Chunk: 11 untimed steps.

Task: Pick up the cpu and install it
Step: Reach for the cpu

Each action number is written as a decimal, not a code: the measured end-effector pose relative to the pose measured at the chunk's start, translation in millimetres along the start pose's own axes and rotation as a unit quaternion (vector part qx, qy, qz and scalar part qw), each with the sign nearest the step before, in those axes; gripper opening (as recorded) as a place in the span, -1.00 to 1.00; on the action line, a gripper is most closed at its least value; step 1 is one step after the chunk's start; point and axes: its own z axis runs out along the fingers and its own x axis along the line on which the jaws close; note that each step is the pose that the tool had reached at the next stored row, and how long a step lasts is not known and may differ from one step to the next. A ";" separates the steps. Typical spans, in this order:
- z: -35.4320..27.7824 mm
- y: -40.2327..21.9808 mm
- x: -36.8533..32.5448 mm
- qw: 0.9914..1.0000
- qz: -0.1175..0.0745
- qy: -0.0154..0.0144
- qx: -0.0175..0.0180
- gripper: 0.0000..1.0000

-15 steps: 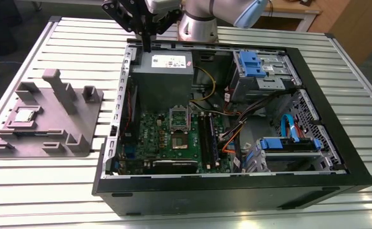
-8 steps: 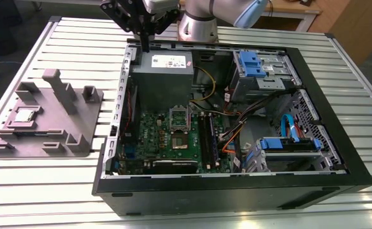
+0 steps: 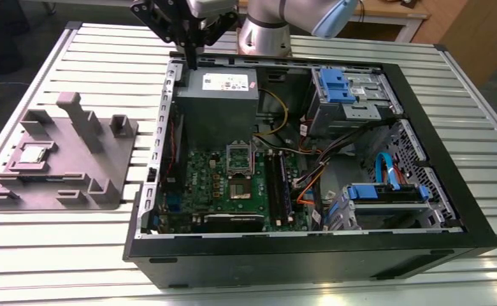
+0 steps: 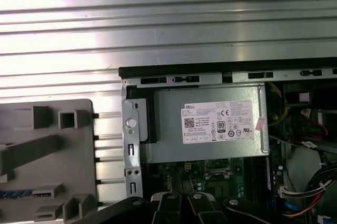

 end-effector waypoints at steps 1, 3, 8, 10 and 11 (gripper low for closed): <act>0.0 0.0 0.3 1.000 0.000 0.000 0.000 -0.80; -0.1 -0.1 1.0 1.000 0.000 0.000 0.000 -0.80; -0.1 -0.2 2.9 1.000 0.000 0.000 0.000 -0.80; -0.1 -0.3 3.6 1.000 0.000 0.000 0.000 -0.80; -0.1 -0.3 4.0 1.000 0.000 0.000 0.000 -0.80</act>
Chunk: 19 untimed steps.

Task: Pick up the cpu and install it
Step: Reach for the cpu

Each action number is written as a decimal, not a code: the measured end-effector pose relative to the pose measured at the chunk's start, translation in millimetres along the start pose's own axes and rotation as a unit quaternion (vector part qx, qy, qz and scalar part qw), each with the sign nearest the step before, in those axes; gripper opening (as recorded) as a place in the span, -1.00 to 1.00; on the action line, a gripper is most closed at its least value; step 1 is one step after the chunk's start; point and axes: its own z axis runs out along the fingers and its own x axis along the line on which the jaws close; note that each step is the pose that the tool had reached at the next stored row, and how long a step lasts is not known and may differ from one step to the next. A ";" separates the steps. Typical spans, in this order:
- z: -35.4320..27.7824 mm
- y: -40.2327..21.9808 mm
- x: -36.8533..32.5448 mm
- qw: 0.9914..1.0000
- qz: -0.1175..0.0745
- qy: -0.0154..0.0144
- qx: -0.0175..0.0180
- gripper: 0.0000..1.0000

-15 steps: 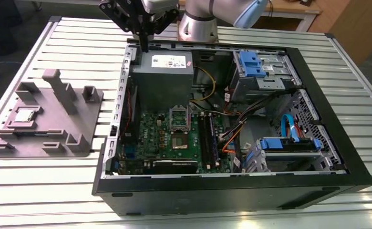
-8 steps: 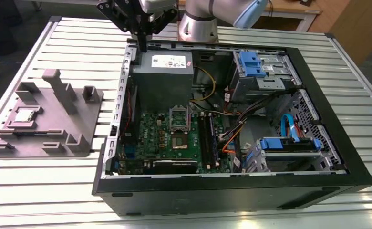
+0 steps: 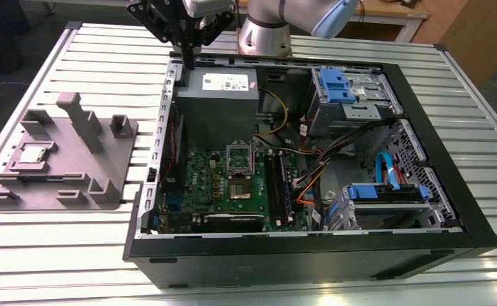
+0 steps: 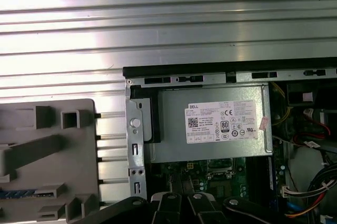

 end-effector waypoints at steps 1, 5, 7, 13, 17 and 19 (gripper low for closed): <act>0.0 0.0 0.3 1.000 0.000 0.000 0.000 -0.80; 0.0 -0.1 1.5 1.000 0.000 0.000 0.000 -0.80; 0.0 -0.1 2.0 1.000 0.000 0.000 0.000 -0.80; -0.1 -0.2 3.3 1.000 0.000 0.000 0.000 -0.80; 0.0 -0.3 4.1 1.000 0.000 0.000 0.000 -0.80; 0.1 -0.4 4.6 1.000 0.000 0.000 0.000 -0.80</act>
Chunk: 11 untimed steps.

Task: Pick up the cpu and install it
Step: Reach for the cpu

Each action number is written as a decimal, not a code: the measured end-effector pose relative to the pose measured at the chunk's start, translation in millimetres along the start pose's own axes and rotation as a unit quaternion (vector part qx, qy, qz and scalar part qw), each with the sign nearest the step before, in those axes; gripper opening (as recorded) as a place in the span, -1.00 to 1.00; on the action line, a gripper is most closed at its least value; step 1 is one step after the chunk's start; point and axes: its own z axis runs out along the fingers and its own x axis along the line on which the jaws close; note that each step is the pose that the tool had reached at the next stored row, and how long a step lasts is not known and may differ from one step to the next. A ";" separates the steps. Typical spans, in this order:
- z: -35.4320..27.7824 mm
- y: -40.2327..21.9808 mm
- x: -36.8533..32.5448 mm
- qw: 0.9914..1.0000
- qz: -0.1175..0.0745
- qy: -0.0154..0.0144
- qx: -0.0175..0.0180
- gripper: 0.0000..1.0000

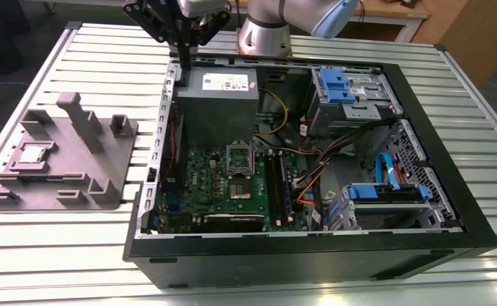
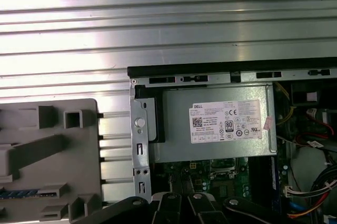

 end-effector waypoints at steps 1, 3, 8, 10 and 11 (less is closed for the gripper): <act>0.0 0.0 0.1 1.000 0.000 0.000 0.000 -0.80; 4.6 -0.9 9.0 1.000 0.000 0.002 0.000 -0.80; 4.7 -1.0 10.6 1.000 0.000 0.002 0.000 -0.80; 4.6 -1.0 10.8 1.000 0.000 0.002 0.000 -0.80; 4.6 -1.0 10.9 1.000 0.000 0.002 0.000 -0.80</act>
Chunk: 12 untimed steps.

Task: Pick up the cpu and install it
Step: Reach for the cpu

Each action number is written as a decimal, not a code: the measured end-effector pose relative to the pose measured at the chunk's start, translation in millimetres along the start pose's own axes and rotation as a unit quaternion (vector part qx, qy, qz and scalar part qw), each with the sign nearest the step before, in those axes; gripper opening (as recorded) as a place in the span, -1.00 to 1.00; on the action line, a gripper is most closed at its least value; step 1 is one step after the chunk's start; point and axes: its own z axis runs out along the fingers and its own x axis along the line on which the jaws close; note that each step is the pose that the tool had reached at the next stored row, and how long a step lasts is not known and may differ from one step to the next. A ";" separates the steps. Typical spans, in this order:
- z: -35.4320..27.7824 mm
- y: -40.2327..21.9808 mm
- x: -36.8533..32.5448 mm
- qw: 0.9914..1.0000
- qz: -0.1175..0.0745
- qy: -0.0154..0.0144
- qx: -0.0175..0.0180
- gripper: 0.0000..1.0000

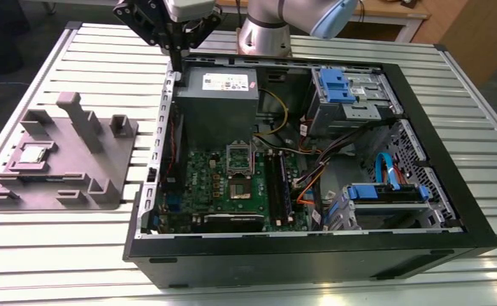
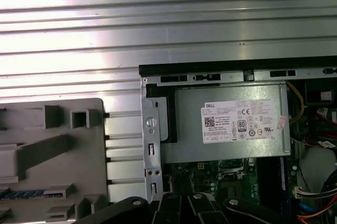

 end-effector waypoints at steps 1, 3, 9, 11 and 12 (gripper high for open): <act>0.0 0.0 0.2 1.000 0.000 0.000 0.000 -0.80; 0.0 -0.1 1.0 1.000 0.000 0.000 0.000 -0.80; -0.1 -0.3 3.8 1.000 0.000 0.000 0.000 -0.80; -0.1 -0.4 5.1 1.000 0.000 0.000 0.000 -0.80; -0.1 -0.4 5.4 1.000 0.000 0.000 0.000 -0.80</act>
